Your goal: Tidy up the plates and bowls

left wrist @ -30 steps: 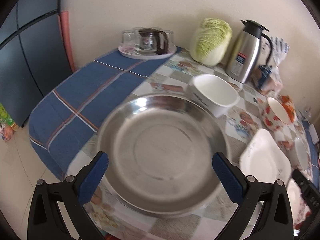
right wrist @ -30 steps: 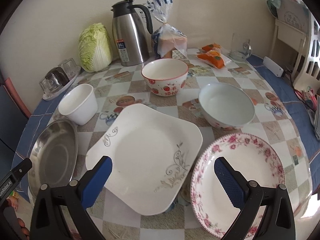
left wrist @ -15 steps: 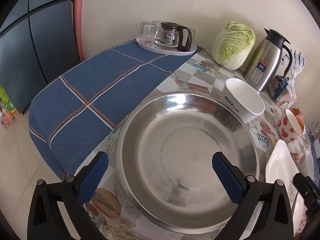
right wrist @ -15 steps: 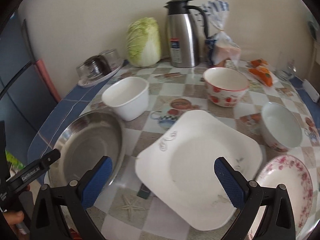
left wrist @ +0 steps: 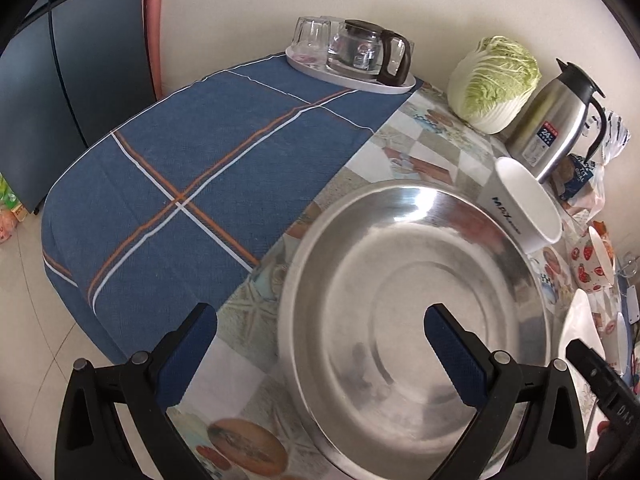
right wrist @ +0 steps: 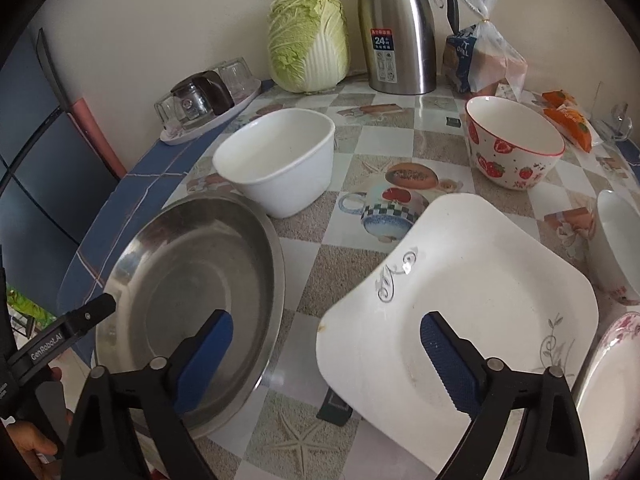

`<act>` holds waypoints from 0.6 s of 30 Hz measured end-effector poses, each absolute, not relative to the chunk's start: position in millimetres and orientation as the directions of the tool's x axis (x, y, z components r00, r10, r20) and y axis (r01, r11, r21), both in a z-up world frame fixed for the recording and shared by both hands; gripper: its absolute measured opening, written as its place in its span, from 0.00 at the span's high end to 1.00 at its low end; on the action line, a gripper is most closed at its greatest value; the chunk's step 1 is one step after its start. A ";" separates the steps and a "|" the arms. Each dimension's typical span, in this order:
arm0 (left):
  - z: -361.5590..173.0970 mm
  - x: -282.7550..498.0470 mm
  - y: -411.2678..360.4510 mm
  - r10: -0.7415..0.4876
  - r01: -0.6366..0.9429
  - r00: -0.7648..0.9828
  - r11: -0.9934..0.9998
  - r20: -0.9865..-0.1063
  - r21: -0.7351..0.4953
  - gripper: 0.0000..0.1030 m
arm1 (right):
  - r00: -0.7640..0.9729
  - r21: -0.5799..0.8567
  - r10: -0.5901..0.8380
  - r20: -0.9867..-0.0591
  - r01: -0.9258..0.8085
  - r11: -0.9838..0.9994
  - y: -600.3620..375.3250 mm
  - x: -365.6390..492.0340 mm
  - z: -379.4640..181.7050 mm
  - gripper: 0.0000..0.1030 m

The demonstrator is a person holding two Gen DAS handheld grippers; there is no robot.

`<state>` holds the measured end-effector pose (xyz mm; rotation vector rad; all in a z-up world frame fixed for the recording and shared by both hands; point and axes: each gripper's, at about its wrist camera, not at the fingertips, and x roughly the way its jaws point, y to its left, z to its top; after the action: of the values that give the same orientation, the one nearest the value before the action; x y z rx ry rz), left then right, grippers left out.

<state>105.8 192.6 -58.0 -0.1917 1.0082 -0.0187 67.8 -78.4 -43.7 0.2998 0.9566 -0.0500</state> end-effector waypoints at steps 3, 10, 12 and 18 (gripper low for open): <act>-61.4 112.4 195.8 -0.096 -0.080 0.527 0.984 -0.845 -0.162 0.01 | 0.598 0.231 0.094 -0.796 0.157 0.960 -74.1 71.6 -41.2 0.13; -71.9 124.1 199.4 -0.099 -0.087 0.499 0.983 -0.861 -0.163 0.25 | 0.593 0.242 0.129 -0.795 0.115 0.963 -63.2 84.7 -42.6 0.29; -75.0 127.1 199.1 -0.102 -0.087 0.491 0.982 -0.865 -0.165 0.35 | 0.585 0.259 0.153 -0.797 0.103 0.960 -61.5 87.9 -45.9 0.38; -81.1 135.0 203.1 -0.107 -0.107 0.481 0.978 -0.870 -0.180 0.37 | 0.569 0.249 0.155 -0.807 0.092 0.964 -55.2 94.1 -54.0 0.59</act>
<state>134.9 203.1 -81.1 -0.2212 1.0720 -0.0001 94.1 -55.2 -54.0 0.2775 0.9678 0.0373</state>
